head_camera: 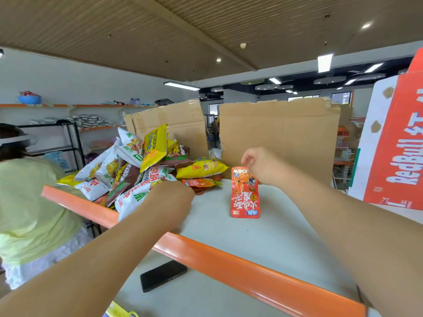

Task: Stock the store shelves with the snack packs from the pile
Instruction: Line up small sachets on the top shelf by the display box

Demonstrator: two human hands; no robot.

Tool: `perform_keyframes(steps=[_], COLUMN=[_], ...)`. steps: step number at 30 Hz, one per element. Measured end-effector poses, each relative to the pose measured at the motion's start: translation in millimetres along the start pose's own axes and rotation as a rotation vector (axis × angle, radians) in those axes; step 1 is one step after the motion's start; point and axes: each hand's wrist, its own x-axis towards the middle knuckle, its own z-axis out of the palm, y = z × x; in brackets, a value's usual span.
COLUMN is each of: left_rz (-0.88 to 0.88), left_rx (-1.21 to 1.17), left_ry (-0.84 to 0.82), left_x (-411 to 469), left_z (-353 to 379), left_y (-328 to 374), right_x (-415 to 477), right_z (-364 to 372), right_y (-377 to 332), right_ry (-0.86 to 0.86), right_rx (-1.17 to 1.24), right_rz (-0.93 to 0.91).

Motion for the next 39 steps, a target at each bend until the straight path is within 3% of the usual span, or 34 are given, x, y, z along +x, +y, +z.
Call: perform_keyframes(steps=[3,7,10,15,22,27,31,34,39], left_rz=[-0.012,0.000,-0.002,0.054,0.200,0.376,0.331,0.253,0.151], left_rx=[-0.012,-0.014,-0.043,-0.014,-0.078,-0.450,-0.680,-0.664,-0.657], left_ry=[-0.024,-0.045,-0.010,-0.051,-0.041,0.058,0.090,0.142,0.018], left_x=[2.2,3.1,4.1,-2.4,-34.3,-45.5,-38.2,-22.4,7.7], left_z=[-1.6,-0.2,3.3,1.6,-17.7,-13.8,-8.7,-4.2,-7.4], left_y=[0.3,2.6,3.1,11.6,17.5,31.9,39.2,43.5,58.6], right_x=[-11.8,-27.6,-28.0,-25.1,-21.6,-23.3,-21.8,-20.2,-18.7], right_z=[1.0,-5.3,-8.2,-7.7,-4.1,-3.0,-4.0,-5.1,-3.9], right_y=[-1.1,-14.8,-22.3,-21.1,-3.4,-5.4,-1.5,1.8,5.3], right_ry=[-0.241,-0.628,-0.774,-0.680,-0.624,-0.617,-0.604,-0.585,-0.602], right_rx=[-0.455,-0.620,-0.708,-0.874,-0.717,-0.698,-0.698,-0.732,-0.674], right_rz=[-0.053,-0.133,-0.145,0.010,0.127,0.122,0.113,0.118,0.087])
